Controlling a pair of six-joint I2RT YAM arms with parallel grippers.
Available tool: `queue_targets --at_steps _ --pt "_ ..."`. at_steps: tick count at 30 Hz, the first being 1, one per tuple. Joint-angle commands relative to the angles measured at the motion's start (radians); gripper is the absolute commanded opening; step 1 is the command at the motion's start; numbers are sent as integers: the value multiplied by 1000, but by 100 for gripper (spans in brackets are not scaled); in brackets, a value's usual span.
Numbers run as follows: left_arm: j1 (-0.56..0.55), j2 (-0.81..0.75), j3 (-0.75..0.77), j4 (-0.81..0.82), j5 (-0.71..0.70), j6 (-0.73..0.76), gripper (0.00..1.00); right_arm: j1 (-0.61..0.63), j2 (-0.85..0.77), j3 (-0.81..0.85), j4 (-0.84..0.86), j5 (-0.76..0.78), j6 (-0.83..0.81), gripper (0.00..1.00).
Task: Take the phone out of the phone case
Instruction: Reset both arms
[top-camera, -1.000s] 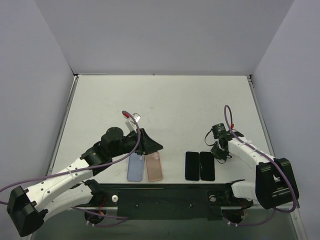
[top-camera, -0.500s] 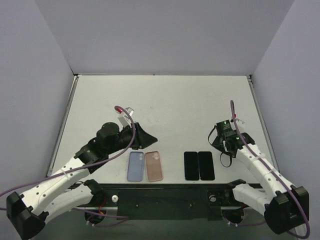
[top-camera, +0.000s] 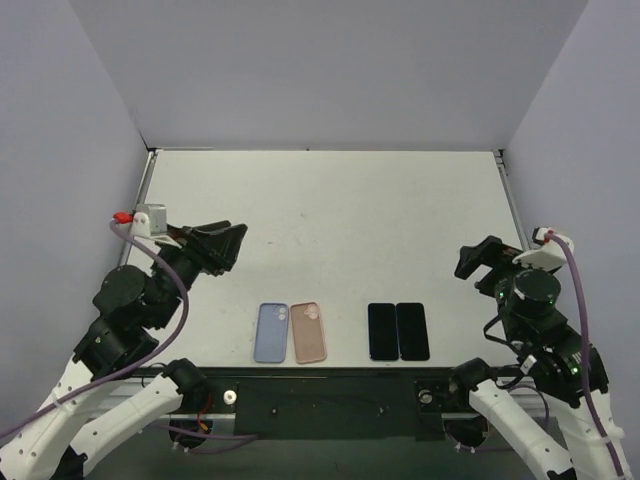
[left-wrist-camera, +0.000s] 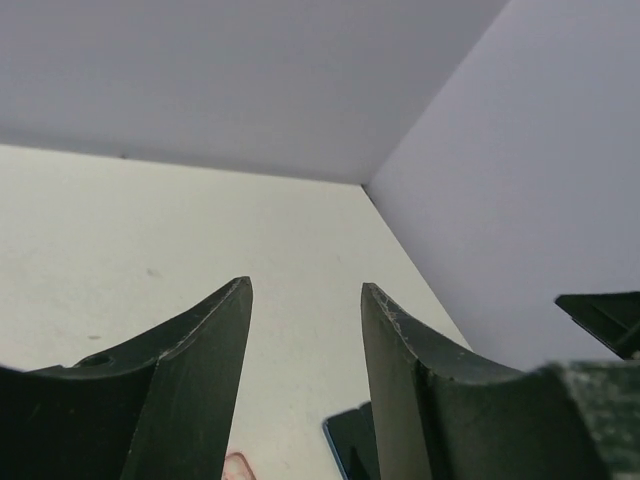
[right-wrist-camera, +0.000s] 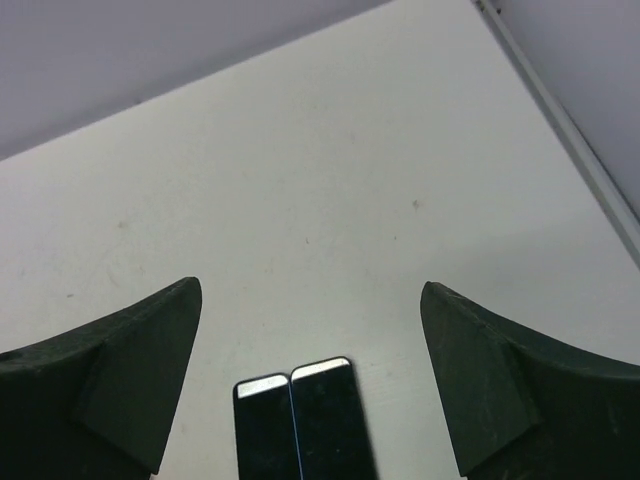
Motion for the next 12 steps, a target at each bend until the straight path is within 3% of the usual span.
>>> queue_targets --at_steps 1,7,12 --pt "6 -45 75 43 -163 192 59 5 -73 77 10 64 -136 88" --pt "6 -66 140 40 -241 289 64 4 -238 51 149 35 -214 89" --pt "6 -65 161 40 -267 312 65 4 -213 56 135 179 -207 90"
